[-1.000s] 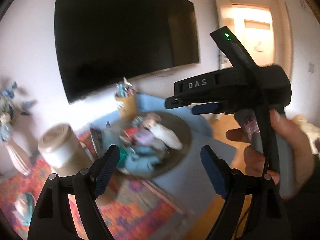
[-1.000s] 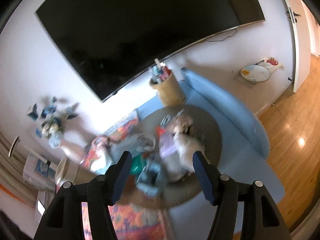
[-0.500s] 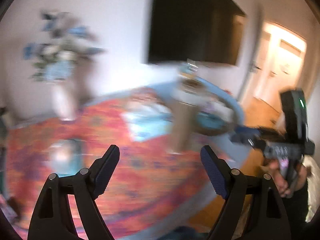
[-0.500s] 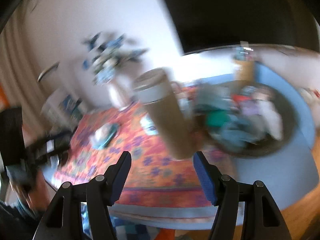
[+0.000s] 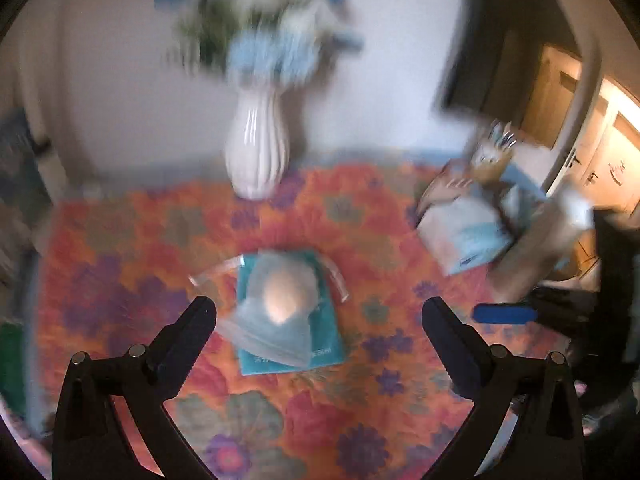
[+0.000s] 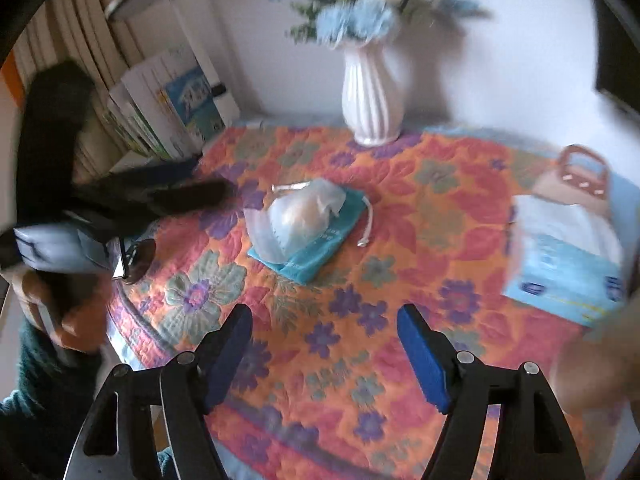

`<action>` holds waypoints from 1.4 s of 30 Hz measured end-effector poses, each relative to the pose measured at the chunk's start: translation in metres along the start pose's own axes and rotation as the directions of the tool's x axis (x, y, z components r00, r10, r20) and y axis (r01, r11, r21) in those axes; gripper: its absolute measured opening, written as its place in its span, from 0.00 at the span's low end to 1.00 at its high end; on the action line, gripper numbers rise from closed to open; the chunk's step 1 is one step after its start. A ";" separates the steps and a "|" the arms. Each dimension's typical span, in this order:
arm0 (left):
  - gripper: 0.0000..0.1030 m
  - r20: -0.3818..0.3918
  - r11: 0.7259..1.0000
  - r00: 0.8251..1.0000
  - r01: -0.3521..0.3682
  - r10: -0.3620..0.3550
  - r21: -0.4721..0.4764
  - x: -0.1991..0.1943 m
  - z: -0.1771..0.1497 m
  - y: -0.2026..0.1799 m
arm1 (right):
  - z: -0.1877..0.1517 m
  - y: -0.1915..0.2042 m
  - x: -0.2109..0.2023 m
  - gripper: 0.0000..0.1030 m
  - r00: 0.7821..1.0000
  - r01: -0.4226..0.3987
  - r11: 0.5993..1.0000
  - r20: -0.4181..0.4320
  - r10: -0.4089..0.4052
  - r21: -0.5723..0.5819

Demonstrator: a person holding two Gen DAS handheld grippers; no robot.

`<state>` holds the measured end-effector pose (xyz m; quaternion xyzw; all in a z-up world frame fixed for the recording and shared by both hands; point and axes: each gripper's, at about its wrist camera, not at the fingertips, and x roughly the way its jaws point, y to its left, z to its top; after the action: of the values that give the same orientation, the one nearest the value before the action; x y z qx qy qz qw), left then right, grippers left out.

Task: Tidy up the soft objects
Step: 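Move both tools back over the quilt, then grasp the white face mask with the left gripper while the right grasps the teal pouch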

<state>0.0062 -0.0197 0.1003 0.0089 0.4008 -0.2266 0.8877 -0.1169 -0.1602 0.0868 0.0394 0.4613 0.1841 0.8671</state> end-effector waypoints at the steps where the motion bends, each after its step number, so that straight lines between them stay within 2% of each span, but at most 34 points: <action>1: 0.99 -0.023 1.000 1.000 -0.002 0.001 -0.011 0.017 -0.002 0.005 | 0.002 0.000 0.007 0.71 1.000 0.007 1.000 -0.012 -0.007 -0.003; 4: 0.96 -0.064 1.000 0.998 0.017 -0.018 -0.014 0.049 -0.001 0.009 | 0.010 -0.002 0.027 0.71 0.999 0.029 0.999 -0.040 -0.030 -0.022; 8: 0.94 -0.111 0.999 0.993 -0.037 0.040 0.034 0.075 0.001 0.008 | 0.019 0.000 0.055 0.71 0.996 0.022 0.999 -0.087 -0.025 -0.032; 9: 0.91 -0.120 0.998 0.992 -0.040 0.045 0.038 0.079 0.001 0.010 | 0.021 0.000 0.063 0.71 0.995 0.015 0.999 -0.102 -0.019 -0.035; 10: 0.80 -0.128 0.998 0.991 -0.039 0.044 0.039 0.082 0.001 0.011 | 0.022 0.002 0.068 0.71 0.994 0.013 0.999 -0.110 -0.017 -0.037; 12: 0.67 -0.139 0.999 0.990 -0.030 0.033 0.023 0.083 0.001 0.018 | 0.025 0.005 0.079 0.71 0.993 0.006 0.999 -0.122 -0.011 -0.043; 14: 0.60 -0.138 1.000 0.990 0.006 -0.008 -0.012 0.087 -0.001 0.025 | 0.029 0.007 0.087 0.71 0.993 0.004 0.999 -0.120 -0.010 -0.049; 16: 0.43 -0.125 0.999 0.991 0.038 -0.041 -0.031 0.086 -0.001 0.028 | 0.034 0.009 0.094 0.71 0.993 0.016 0.998 -0.118 -0.022 -0.053; 18: 0.40 -0.100 0.999 0.994 0.029 -0.033 -0.043 0.079 -0.002 0.032 | 0.038 0.010 0.104 0.71 0.991 0.034 0.998 -0.128 -0.040 -0.051; 22: 0.40 -0.019 0.991 0.999 0.035 -0.038 -0.131 0.053 -0.003 0.052 | 0.045 0.005 0.116 0.71 0.991 0.031 0.999 -0.131 -0.030 0.009; 25: 0.40 0.035 0.984 0.999 -0.023 0.030 -0.177 0.036 -0.010 0.069 | 0.046 0.001 0.127 0.71 0.990 0.026 0.997 -0.138 -0.016 0.072; 30: 0.40 0.076 0.958 0.991 -0.081 0.106 -0.276 0.029 -0.020 0.099 | 0.054 0.017 0.139 0.77 0.993 0.079 0.995 -0.095 -0.073 0.056; 31: 0.40 0.088 0.949 0.988 -0.099 0.130 -0.299 0.028 -0.022 0.104 | 0.057 0.021 0.144 0.79 0.992 0.091 0.994 -0.087 -0.087 0.054; 33: 0.40 0.094 0.925 0.979 -0.140 0.183 -0.353 0.025 -0.026 0.117 | 0.061 0.025 0.152 0.97 0.992 0.098 0.993 -0.084 -0.092 0.059; 34: 0.40 0.097 0.913 0.975 -0.148 0.198 -0.380 0.024 -0.027 0.123 | 0.062 0.028 0.155 1.00 0.992 0.096 0.993 -0.085 -0.090 0.066; 36: 0.40 0.107 0.900 0.973 -0.146 0.206 -0.411 0.020 -0.028 0.131 | 0.065 0.037 0.163 1.00 0.987 0.150 0.987 -0.073 -0.146 0.055; 38: 0.40 0.110 0.886 0.964 -0.175 0.244 -0.430 0.018 -0.030 0.135 | 0.067 0.045 0.170 1.00 0.978 0.199 0.980 -0.064 -0.198 0.017; 41: 0.40 0.103 0.880 0.960 -0.191 0.259 -0.434 0.020 -0.030 0.136 | 0.068 0.054 0.179 1.00 0.962 0.268 0.963 -0.053 -0.269 -0.033; 42: 0.40 0.100 0.883 0.959 -0.198 0.264 -0.426 0.021 -0.029 0.134 | 0.069 0.055 0.179 0.97 0.959 0.278 0.960 -0.044 -0.280 -0.033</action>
<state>0.0525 0.0982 0.0438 -0.1484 0.3652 -0.0294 0.9186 0.0147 -0.0385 -0.0013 -0.0420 0.4807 0.0670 0.8733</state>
